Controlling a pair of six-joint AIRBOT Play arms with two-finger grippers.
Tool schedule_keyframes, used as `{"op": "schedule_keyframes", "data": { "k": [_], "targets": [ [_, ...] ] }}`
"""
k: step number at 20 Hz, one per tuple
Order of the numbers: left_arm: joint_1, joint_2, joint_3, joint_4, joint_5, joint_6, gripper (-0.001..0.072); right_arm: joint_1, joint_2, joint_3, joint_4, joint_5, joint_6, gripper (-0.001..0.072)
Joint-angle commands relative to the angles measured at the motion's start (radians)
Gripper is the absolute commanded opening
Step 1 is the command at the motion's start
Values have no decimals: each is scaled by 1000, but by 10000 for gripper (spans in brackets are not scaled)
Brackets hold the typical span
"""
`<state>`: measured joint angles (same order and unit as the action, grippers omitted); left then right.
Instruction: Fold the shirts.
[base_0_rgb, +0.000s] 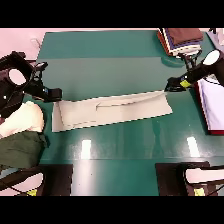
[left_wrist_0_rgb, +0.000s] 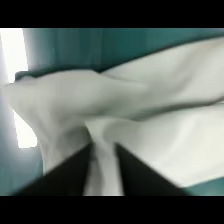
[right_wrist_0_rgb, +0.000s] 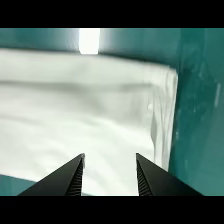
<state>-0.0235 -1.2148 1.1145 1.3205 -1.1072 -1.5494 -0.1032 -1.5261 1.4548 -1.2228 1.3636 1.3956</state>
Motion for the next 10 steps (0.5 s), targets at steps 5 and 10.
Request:
{"op": "schedule_keyframes", "data": {
  "k": [5,10],
  "targets": [
    [-1,-20,88,-63,-33,-22,432,-173,-82,8,134,81,-103,536],
    [-68,-25,88,-163,47,-16,25,-295,-110,-196,250,61,-166,534]
  ]
}}
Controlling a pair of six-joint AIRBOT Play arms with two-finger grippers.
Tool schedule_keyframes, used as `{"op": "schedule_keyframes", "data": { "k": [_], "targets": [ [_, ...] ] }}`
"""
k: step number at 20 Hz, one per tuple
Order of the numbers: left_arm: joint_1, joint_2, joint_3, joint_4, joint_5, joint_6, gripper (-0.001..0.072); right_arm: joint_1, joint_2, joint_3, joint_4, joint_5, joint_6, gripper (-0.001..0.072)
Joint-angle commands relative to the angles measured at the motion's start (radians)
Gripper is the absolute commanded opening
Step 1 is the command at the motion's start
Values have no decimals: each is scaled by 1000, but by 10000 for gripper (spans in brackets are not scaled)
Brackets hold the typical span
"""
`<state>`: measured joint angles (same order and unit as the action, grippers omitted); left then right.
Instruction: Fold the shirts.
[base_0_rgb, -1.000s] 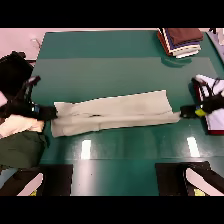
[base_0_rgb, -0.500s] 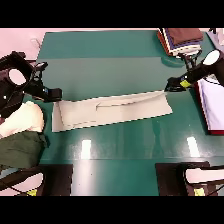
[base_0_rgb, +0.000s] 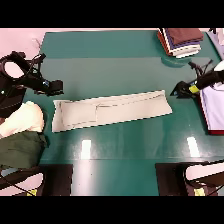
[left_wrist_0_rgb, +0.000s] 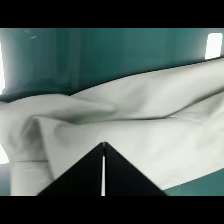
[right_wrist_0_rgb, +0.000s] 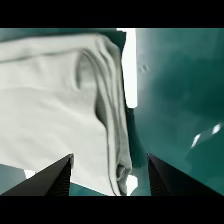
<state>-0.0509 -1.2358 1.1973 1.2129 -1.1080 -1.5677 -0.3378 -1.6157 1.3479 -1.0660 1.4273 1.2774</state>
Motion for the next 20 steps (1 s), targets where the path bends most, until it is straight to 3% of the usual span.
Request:
{"op": "schedule_keyframes", "data": {
  "k": [1,4,5,8,9,13,20],
  "targets": [
    [-76,-12,4,-56,74,-11,25,-68,-36,-122,148,-19,-60,526],
    [-187,-66,3,-70,115,-34,25,-37,-81,-171,246,-76,-97,484],
    [-227,-90,3,-75,132,-44,24,-14,-93,-172,260,-93,-104,421],
    [-334,-171,4,-123,248,-58,24,59,-94,-165,262,-131,-160,68],
    [-360,-200,6,-147,274,-57,24,74,-87,-145,262,-126,-168,16],
    [-439,-323,43,-182,345,-56,24,116,45,-17,263,-90,-166,16],
    [-468,-460,137,-239,367,-53,24,323,254,187,262,-78,-34,16]
  ]
}}
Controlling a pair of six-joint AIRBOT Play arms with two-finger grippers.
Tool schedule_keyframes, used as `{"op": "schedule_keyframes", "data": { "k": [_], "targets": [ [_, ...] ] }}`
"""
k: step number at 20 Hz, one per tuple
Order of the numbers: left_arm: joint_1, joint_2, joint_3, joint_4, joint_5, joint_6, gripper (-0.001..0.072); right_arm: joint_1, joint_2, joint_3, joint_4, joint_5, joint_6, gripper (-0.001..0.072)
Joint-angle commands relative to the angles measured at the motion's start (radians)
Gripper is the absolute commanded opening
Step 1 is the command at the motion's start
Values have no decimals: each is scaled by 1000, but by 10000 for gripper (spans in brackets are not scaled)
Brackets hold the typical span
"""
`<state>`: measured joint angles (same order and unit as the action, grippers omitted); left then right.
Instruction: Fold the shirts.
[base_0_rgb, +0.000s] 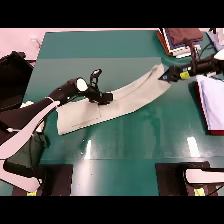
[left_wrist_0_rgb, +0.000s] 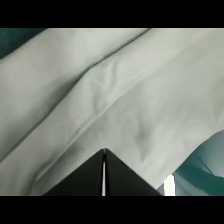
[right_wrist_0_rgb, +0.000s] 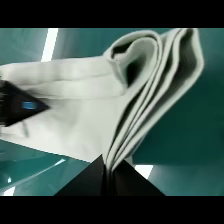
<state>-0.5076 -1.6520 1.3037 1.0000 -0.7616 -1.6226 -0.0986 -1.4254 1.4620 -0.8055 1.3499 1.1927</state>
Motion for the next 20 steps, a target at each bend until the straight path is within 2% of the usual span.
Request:
{"op": "schedule_keyframes", "data": {
  "k": [1,9,12,14,17,20],
  "targets": [
    [-11,-47,36,-27,21,5,24,119,69,96,2,0,70,16],
    [-11,-53,38,-11,29,4,24,356,68,220,3,-63,159,16],
    [30,-38,91,39,-70,4,24,429,65,225,6,-116,180,16],
    [91,23,147,147,-153,4,24,489,49,225,61,-153,179,16],
    [230,176,237,326,-264,4,24,631,-21,225,181,-264,119,16],
    [372,340,298,442,-293,4,24,805,-143,240,331,-412,9,17]
  ]
}}
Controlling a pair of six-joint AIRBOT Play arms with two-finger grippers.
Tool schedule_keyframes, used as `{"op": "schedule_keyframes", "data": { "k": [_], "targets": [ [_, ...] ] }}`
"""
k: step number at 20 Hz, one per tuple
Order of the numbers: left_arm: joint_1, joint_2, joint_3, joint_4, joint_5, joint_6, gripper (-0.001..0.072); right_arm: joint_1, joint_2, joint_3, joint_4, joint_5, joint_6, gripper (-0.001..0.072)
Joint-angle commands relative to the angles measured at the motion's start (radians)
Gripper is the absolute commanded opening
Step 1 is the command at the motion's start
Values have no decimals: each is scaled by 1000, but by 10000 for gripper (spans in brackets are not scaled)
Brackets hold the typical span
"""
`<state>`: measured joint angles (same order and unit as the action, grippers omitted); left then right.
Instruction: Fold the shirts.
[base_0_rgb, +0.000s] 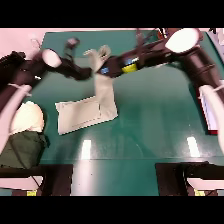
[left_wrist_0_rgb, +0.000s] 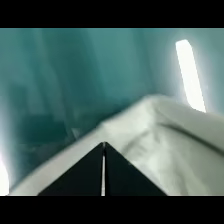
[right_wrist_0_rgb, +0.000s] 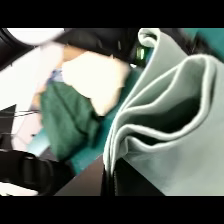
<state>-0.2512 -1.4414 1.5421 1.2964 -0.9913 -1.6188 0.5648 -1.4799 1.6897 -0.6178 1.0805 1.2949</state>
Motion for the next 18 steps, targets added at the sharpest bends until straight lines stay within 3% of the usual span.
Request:
{"op": "schedule_keyframes", "data": {
  "k": [1,2,3,7,12,13,14,15,18],
  "targets": [
    [153,174,66,170,-59,0,24,195,-145,47,163,-164,-132,71],
    [188,215,66,178,-56,0,24,229,-195,93,155,-159,-143,248],
    [216,244,66,178,-60,1,25,246,-233,141,141,-140,-143,314],
    [246,274,65,174,-96,4,25,176,-229,165,-101,-16,-94,312],
    [246,272,65,77,-89,4,25,-79,-106,-147,-362,56,44,314],
    [241,272,65,67,-89,5,25,-141,-101,-212,-356,66,45,372],
    [231,272,65,68,-89,6,25,-197,-105,-265,-336,72,56,560],
    [216,272,65,67,-88,19,25,-238,-118,-309,-307,74,64,630],
    [158,272,64,67,-64,30,24,-311,-195,-396,-158,63,64,628]
  ]
}}
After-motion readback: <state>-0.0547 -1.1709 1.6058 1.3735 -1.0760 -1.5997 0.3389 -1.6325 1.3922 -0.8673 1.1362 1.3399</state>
